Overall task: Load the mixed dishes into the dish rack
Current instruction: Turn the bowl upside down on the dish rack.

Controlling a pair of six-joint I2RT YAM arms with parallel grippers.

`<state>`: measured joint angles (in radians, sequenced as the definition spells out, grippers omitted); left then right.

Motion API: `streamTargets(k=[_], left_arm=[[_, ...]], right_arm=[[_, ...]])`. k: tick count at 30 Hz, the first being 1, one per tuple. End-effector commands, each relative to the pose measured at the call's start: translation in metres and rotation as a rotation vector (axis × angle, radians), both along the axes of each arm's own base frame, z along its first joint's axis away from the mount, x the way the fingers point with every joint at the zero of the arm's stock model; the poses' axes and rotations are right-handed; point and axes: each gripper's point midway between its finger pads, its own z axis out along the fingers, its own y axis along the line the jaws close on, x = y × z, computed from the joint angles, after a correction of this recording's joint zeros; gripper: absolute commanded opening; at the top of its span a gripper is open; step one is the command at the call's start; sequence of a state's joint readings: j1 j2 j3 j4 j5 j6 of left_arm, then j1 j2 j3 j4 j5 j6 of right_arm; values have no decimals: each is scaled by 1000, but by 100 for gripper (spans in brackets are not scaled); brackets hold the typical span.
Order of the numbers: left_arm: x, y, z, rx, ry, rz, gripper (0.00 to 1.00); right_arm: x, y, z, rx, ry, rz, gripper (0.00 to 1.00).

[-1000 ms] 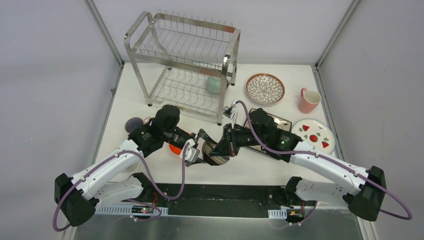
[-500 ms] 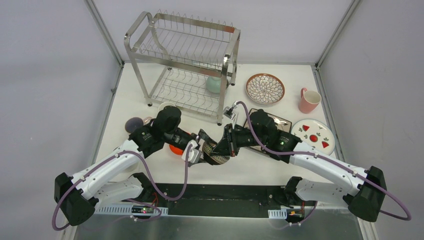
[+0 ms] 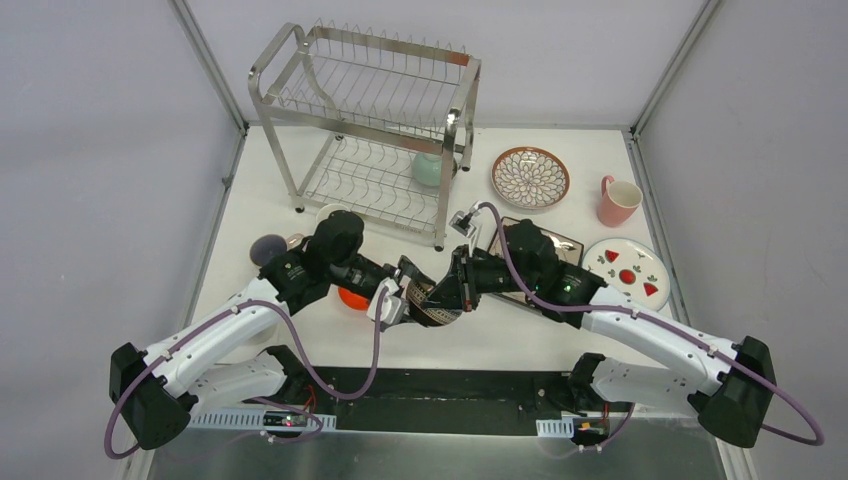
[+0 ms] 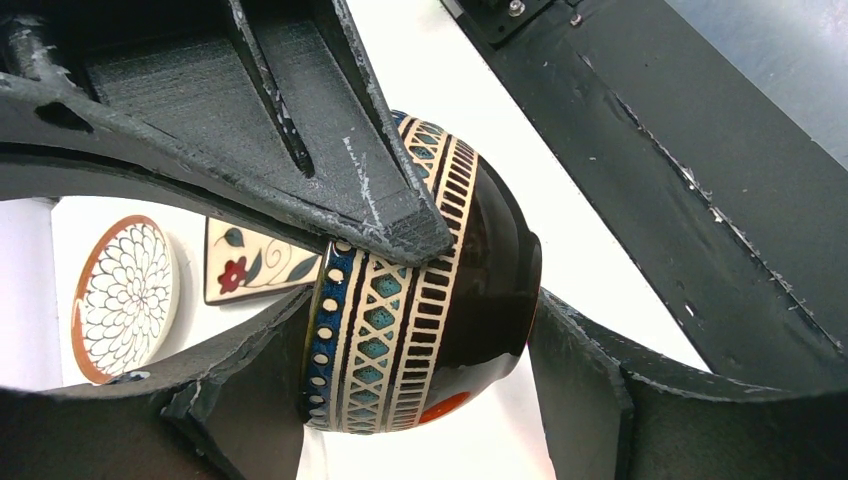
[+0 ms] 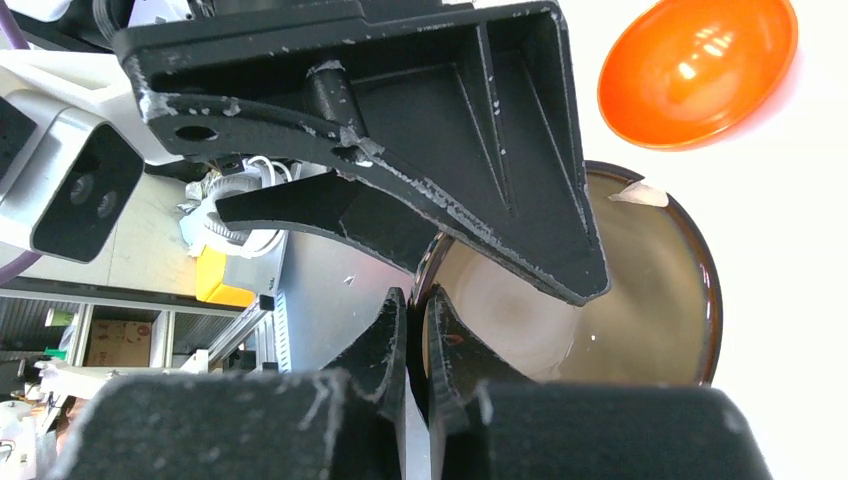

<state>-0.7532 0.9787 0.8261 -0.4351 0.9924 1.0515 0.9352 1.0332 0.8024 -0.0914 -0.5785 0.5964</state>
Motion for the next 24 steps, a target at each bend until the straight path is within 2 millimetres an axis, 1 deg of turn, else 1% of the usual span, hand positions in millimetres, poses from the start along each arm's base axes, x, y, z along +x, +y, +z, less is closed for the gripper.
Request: streamTargets(k=[1, 5, 12, 17, 24], left_arm=[[17, -1, 27, -59, -85, 71, 38], [18, -2, 26, -56, -80, 75, 37], [20, -2, 27, -56, -79, 81, 35], [22, -1, 26, -50, -78, 98, 34], [22, -1, 30, -57, -85, 104, 33]], right_arm=[[17, -7, 20, 53, -52, -104, 0], [18, -10, 17, 42, -48, -116, 0], [18, -12, 5, 6, -24, -119, 0], [12, -16, -3, -31, 10, -103, 0], [-2, -25, -12, -98, 77, -63, 0]])
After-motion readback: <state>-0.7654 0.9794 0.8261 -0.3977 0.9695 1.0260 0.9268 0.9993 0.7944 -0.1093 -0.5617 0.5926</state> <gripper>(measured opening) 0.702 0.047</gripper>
